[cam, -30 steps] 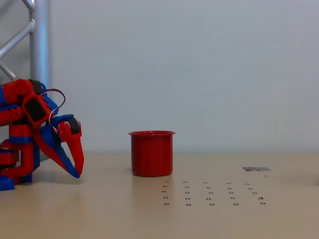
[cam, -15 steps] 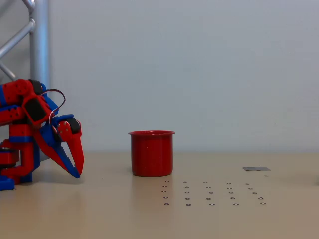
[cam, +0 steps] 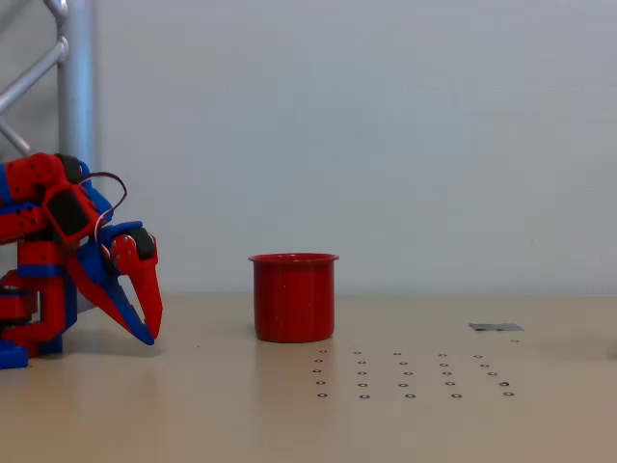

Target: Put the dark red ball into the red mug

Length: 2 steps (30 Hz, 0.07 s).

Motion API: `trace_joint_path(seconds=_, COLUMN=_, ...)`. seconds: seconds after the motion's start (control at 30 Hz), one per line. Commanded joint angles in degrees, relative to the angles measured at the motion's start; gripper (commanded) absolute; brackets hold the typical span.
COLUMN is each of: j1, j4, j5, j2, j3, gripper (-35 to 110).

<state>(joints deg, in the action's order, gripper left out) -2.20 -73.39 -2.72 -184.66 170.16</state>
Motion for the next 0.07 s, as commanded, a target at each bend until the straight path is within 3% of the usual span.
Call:
trace_joint_path(seconds=0.0, j1=0.2, j4=1.1, j5=1.1, j2=-4.2, j3=1.0, gripper=-2)
trace_joint_path(seconds=0.03, j1=0.4, j4=1.1, j5=1.3, j2=-4.2, j3=1.0, gripper=-2)
